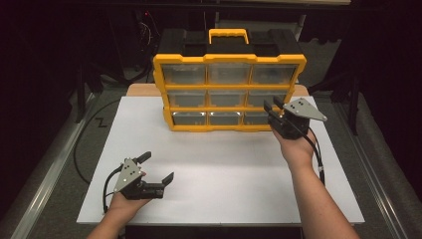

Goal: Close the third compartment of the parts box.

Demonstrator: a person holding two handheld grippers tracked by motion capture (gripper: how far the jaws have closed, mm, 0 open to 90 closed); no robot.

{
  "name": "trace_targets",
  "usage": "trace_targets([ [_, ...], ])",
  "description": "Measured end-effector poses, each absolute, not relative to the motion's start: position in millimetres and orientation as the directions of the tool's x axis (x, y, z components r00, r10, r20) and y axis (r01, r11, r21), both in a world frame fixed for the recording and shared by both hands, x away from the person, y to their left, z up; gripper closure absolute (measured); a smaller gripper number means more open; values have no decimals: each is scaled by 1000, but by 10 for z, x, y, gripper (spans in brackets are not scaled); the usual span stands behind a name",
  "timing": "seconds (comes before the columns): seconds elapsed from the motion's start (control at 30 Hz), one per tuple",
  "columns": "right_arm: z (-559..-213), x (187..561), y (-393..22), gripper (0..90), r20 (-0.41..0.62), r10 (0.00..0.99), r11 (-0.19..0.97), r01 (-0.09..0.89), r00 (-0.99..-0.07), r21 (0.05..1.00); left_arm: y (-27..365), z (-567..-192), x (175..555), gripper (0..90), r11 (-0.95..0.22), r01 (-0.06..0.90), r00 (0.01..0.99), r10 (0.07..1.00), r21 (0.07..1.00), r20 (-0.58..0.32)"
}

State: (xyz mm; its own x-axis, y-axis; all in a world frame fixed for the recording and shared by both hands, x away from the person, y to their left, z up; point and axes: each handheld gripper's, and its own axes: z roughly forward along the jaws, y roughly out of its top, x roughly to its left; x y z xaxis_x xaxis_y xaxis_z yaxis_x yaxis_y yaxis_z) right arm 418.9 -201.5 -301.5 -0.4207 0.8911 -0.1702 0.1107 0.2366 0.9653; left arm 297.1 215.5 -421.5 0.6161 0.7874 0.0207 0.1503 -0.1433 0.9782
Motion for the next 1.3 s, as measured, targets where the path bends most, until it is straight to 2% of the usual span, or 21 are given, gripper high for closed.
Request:
trace_targets([
  [0.47, -3444, 3878, -2099, 605, -128, 866, 230, 158, -484, 960, 2152, -4221, 2978, 7, -144, 153, 614, 789, 978, 20],
  [0.83, -3813, 3532, -2191, 471, -123, 841, 255, 185, -526, 949, 2151, -4222, 2976, 7, -142, 154, 614, 789, 978, 18],
  [1.03, -3963, 3389, -2358, 342, -111, 840, 260, 216, -531, 941, 2150, -4226, 2979, 7, -137, 159, 609, 793, 978, 13],
  [1.3, -4075, 3309, -2399, 12, -61, 840, 233, 257, -539, 938, 2144, -4228, 2983, 7, -133, 168, 602, 799, 977, 6],
])
